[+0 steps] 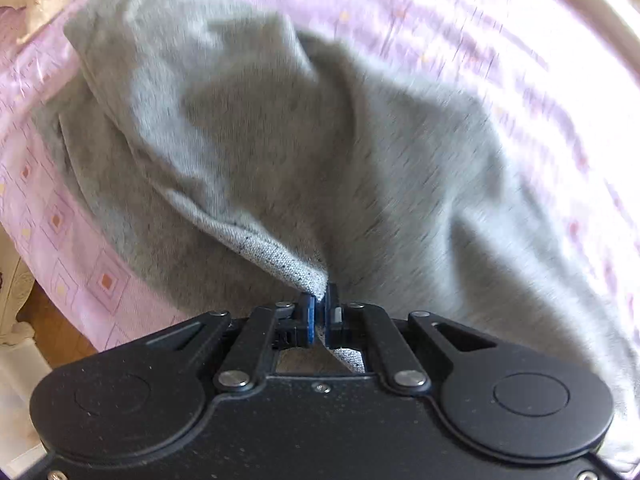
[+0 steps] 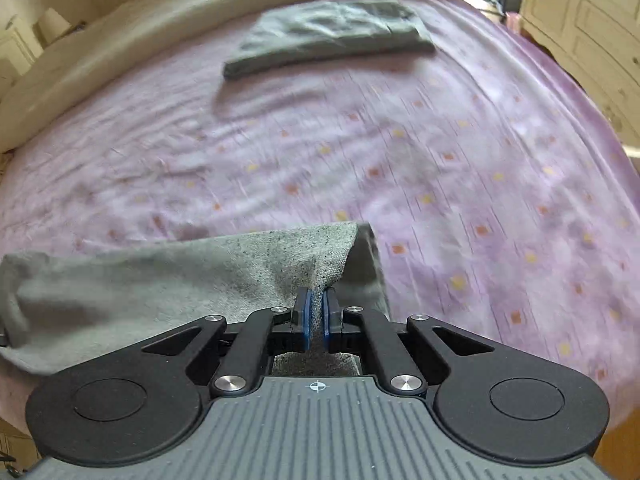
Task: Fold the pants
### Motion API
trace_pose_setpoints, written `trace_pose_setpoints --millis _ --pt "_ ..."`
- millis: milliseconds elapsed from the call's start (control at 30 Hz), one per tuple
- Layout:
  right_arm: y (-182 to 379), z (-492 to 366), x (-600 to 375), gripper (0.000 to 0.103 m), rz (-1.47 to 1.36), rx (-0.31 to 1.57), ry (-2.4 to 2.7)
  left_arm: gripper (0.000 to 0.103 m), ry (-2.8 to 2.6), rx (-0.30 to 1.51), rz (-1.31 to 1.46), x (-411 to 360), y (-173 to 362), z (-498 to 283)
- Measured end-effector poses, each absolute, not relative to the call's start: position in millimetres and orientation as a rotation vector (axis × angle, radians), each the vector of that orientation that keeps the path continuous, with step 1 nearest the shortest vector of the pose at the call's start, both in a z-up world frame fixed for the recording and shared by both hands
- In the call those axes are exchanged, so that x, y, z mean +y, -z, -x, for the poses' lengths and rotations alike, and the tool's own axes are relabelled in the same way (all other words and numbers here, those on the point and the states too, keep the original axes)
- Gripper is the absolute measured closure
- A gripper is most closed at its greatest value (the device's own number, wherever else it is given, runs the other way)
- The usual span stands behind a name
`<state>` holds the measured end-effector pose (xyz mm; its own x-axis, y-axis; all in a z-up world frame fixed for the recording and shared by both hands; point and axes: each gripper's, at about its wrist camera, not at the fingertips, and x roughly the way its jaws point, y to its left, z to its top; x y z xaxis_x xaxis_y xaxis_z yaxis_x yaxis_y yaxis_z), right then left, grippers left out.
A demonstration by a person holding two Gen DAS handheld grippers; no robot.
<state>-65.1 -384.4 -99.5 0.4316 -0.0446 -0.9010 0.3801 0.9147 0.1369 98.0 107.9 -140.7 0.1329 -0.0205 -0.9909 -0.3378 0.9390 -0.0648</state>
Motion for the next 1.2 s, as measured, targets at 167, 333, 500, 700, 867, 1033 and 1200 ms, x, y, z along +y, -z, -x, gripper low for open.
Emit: trace_pose_setpoints --millis 167,333,500,700,867,1033,1200 --pt "129 68 -380 0.097 -0.343 1.167 0.296 0.097 -0.245 1.435 0.284 105 140 -95" --pt "96 66 -376 0.097 -0.287 1.052 0.273 0.097 -0.221 1.395 0.291 104 123 -89" --pt "92 53 -373 0.097 -0.229 1.034 0.247 0.096 -0.239 1.406 0.301 111 129 -72" --pt "141 59 -388 0.097 -0.28 1.198 0.295 0.096 -0.231 1.406 0.279 112 136 -71" --pt "101 62 -374 0.097 -0.174 1.042 0.286 0.097 -0.19 1.31 0.371 110 117 -58" --pt "127 52 -395 0.096 -0.235 1.142 0.347 0.095 -0.217 1.402 0.35 109 140 -48" --pt "136 56 -398 0.085 -0.247 1.189 0.361 0.084 -0.223 1.416 0.335 112 141 -48"
